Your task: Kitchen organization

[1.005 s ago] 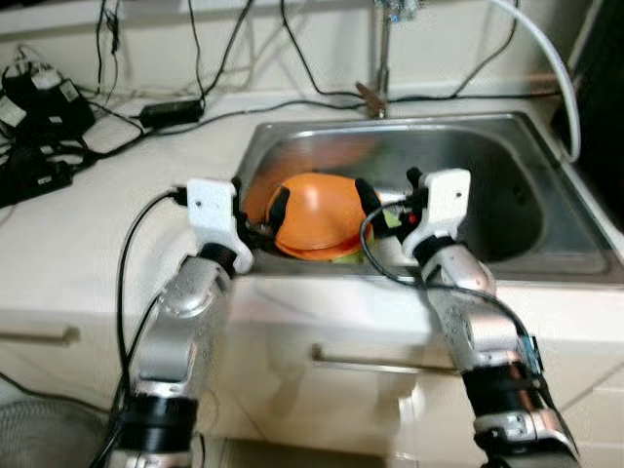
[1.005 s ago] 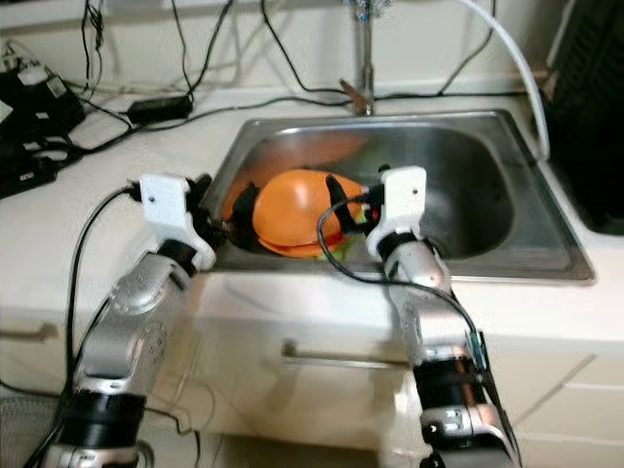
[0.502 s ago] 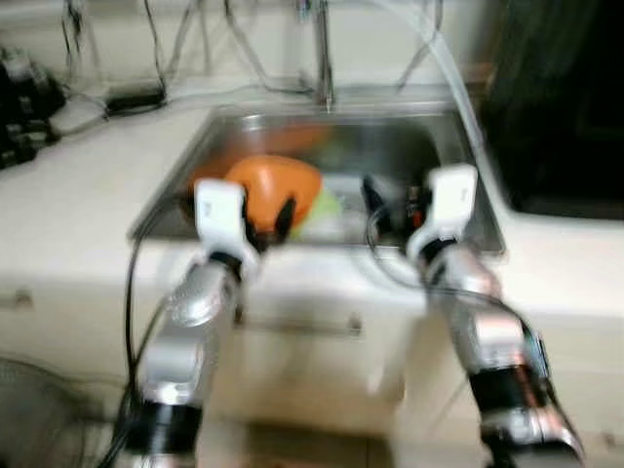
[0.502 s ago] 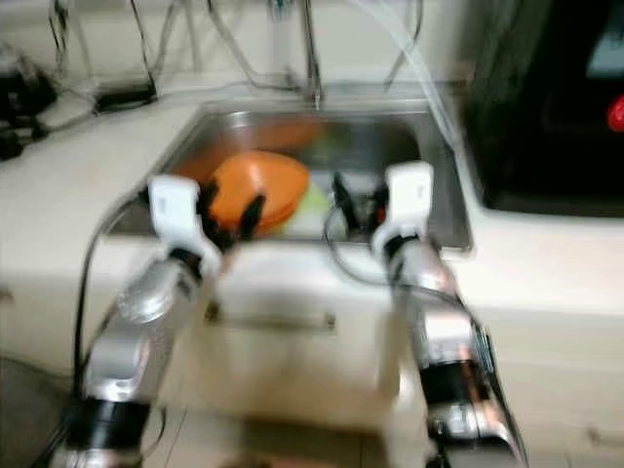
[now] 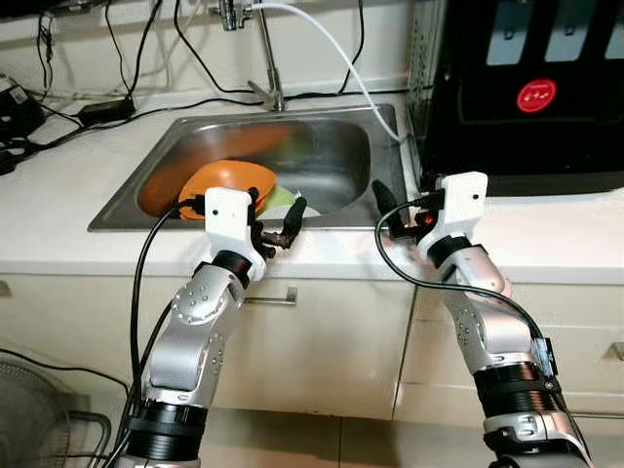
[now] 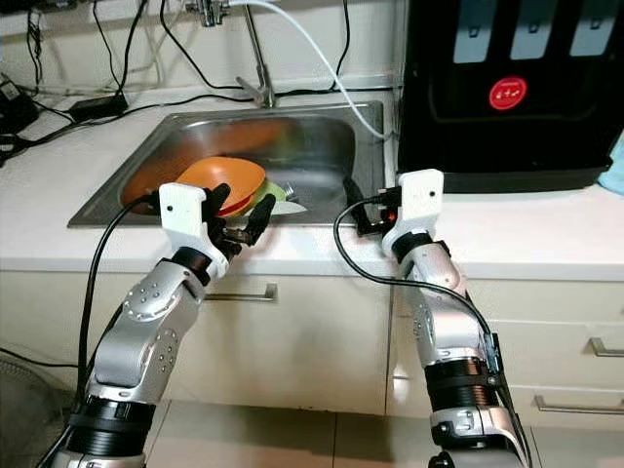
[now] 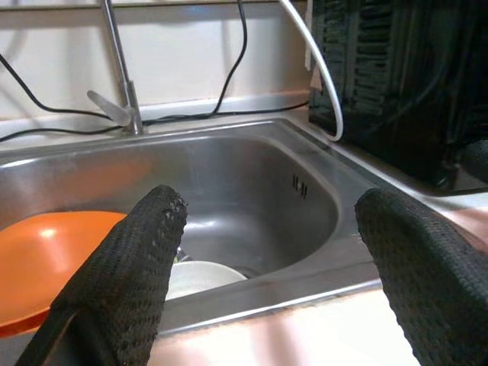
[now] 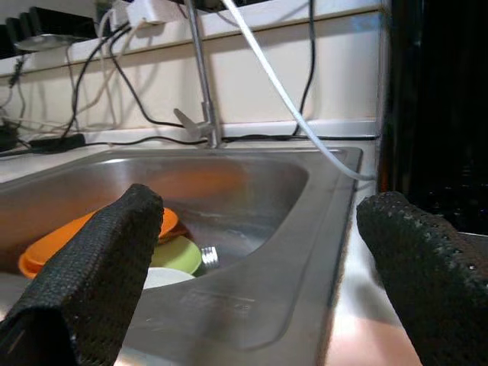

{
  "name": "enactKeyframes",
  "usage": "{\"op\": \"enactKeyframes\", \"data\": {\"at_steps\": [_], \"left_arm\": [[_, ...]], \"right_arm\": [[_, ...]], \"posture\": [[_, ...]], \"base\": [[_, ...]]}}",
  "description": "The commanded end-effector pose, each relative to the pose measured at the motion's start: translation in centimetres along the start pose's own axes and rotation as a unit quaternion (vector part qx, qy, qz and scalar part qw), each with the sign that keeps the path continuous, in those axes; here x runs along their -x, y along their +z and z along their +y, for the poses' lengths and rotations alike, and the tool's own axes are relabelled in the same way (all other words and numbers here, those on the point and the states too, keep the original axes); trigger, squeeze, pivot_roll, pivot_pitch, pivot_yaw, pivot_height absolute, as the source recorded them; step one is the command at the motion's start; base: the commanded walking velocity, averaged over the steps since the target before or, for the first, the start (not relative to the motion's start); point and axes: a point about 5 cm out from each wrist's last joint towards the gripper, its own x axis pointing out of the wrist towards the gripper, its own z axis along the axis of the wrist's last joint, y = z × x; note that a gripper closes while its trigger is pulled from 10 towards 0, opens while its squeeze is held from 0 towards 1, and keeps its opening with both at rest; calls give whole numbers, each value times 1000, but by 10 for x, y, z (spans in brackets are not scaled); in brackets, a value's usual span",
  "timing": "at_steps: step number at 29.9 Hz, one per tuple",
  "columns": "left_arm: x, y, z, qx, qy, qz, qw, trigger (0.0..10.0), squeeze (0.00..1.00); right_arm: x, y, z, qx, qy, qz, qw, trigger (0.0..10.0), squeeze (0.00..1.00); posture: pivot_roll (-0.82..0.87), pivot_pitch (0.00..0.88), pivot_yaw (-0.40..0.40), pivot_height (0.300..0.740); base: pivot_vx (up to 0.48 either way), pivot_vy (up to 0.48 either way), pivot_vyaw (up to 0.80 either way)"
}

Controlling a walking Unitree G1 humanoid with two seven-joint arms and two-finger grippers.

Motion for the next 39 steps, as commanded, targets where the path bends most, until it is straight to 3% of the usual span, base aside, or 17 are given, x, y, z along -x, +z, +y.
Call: {"op": "enactKeyframes", "data": {"at_steps": [1,27,39], "left_arm": [[2,2,8,-1,18,0,1000,10000,0],[2,-3,6,-4,10,9,1000,10000,0],[3,-7,6,-7,3,16,1000,10000,0]], "right_arm": [[-3,3,8,0,13,-3,1000,10000,1000],[-4,1,7,-1,14,2,1000,10000,996],[-1,-5,9,-3,14,11,1000,10000,996]], "posture": [[-42,0,120,740],[-45,0,116,740],[-45,0,121,740]], "base": [[0,0,0],[-287,0,0],[0,0,0]]}}
